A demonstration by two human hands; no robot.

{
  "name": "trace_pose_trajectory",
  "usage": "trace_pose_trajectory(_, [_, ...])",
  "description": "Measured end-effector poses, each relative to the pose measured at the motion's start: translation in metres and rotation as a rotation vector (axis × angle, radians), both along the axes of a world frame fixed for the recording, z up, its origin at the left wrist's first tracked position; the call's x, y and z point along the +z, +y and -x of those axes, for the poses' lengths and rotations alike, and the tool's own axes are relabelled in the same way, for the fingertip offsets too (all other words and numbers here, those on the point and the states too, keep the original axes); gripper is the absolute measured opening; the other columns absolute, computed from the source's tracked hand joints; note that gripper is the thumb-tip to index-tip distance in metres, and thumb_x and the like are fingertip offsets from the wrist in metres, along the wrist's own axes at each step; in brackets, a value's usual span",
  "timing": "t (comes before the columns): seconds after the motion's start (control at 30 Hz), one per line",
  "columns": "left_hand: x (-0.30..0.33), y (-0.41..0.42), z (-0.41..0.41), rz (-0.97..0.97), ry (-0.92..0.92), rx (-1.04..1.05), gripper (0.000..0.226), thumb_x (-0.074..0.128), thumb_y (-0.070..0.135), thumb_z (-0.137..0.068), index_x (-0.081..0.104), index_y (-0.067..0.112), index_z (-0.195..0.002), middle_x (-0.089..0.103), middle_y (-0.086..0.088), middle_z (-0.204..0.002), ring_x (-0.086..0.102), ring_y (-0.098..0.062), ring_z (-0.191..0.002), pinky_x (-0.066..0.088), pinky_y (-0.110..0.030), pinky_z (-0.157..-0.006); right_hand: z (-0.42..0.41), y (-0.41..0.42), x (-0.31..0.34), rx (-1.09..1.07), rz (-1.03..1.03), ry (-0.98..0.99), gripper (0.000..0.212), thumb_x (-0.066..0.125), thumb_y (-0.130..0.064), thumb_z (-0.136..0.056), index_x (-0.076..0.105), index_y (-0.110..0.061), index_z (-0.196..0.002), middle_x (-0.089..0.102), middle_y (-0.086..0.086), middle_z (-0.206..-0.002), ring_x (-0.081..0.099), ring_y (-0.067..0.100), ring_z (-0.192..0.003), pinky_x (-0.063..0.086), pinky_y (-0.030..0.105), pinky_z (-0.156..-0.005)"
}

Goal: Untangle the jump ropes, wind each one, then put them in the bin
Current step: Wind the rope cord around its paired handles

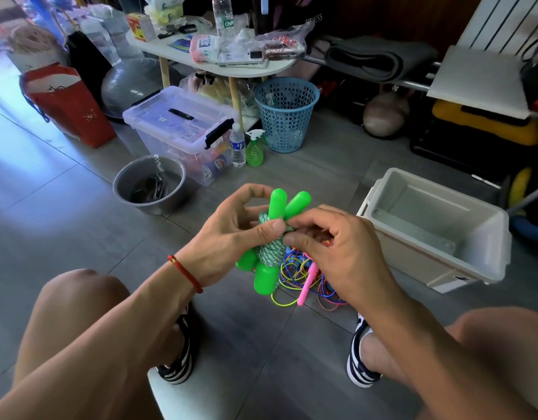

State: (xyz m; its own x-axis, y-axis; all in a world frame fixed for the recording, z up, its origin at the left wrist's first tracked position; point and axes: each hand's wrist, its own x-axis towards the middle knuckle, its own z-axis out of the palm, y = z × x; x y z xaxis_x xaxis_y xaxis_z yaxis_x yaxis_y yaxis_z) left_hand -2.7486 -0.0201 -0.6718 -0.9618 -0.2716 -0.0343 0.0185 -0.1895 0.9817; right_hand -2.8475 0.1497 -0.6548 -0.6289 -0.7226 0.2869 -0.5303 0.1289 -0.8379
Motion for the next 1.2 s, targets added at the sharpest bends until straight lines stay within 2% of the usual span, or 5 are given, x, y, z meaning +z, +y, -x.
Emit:
trace_pose_trajectory(0.23, [-0.003, 0.007, 0.001, -0.033, -0.006, 0.138, 0.039, 0.078, 0.034, -0.079, 0.059, 0.009, -0.103, 0.061, -0.02, -0.094, 0.055, -0.029, -0.083, 0.046, -0.042, -0.077, -0.006, -0.005, -0.008, -0.101, 0.048, 0.29, 0.006, 0.077, -0.02, -0.088, 0.076, -0.014, -0.091, 0.068, -0.006, -0.082, 0.062, 0.008, -0.074, 0.048, 0.021, -0.07])
trace_pose_trajectory(0.47, [-0.004, 0.006, 0.0, 0.019, -0.019, 0.14, 0.034, 0.081, 0.027, -0.079, 0.063, 0.01, -0.103, 0.065, -0.018, -0.088, 0.058, -0.026, -0.078, 0.047, -0.037, -0.073, -0.001, -0.004, -0.008, 0.004, 0.131, -0.528, 0.009, 0.074, -0.001, -0.088, 0.076, -0.008, -0.094, 0.073, -0.001, -0.069, 0.067, 0.013, -0.061, 0.059, 0.026, -0.062])
trace_pose_trajectory(0.7, [-0.002, 0.004, -0.002, -0.024, -0.022, -0.008, 0.045, 0.074, 0.022, -0.076, 0.057, 0.001, -0.112, 0.07, -0.011, -0.095, 0.063, -0.027, -0.085, 0.052, -0.038, -0.08, -0.001, -0.002, -0.003, 0.076, 0.015, -0.369, 0.01, 0.076, -0.01, -0.088, 0.078, -0.017, -0.095, 0.075, 0.0, -0.078, 0.071, 0.022, -0.066, 0.062, 0.047, -0.07])
trace_pose_trajectory(0.9, [-0.001, 0.003, 0.001, -0.033, -0.051, -0.102, 0.036, 0.073, 0.018, -0.074, 0.059, 0.009, -0.105, 0.065, -0.006, -0.092, 0.06, -0.023, -0.084, 0.046, -0.042, -0.086, 0.008, 0.005, 0.0, 0.144, -0.153, 0.166, 0.014, 0.079, -0.017, -0.086, 0.077, -0.025, -0.097, 0.056, -0.009, -0.081, 0.055, 0.003, -0.072, 0.036, 0.01, -0.066])
trace_pose_trajectory(1.2, [-0.002, 0.005, -0.003, 0.038, -0.12, -0.101, 0.045, 0.071, 0.018, -0.07, 0.049, -0.003, -0.104, 0.053, -0.012, -0.088, 0.047, -0.029, -0.087, 0.039, -0.049, -0.083, -0.001, -0.001, -0.017, 0.11, -0.247, 0.774, 0.021, 0.044, -0.032, -0.097, 0.059, -0.016, -0.094, 0.059, 0.002, -0.09, 0.058, 0.021, -0.066, 0.043, 0.034, -0.051])
